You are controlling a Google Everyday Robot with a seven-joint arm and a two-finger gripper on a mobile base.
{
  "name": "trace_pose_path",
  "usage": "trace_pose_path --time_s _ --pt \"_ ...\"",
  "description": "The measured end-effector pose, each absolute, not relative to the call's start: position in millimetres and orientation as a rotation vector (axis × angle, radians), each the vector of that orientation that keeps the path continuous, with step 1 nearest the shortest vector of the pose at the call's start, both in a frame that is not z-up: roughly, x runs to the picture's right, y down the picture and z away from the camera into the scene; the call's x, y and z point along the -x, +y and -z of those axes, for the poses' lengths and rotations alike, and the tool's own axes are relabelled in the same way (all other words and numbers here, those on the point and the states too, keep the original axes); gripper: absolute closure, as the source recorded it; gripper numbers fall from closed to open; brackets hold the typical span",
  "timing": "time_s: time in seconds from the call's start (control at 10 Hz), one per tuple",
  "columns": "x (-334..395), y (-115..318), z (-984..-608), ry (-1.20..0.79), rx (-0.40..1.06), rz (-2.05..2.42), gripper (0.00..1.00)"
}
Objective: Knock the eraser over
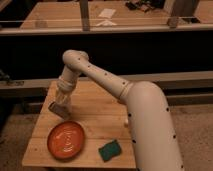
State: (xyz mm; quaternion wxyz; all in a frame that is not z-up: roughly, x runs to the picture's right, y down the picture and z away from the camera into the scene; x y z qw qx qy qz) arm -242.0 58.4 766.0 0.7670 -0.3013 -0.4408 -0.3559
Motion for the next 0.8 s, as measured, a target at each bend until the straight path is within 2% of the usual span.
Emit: trace_pose_path --time_s 0.8 --pt "246.7 64.2 -764.7 -0.957 0.662 0.779 0.93"
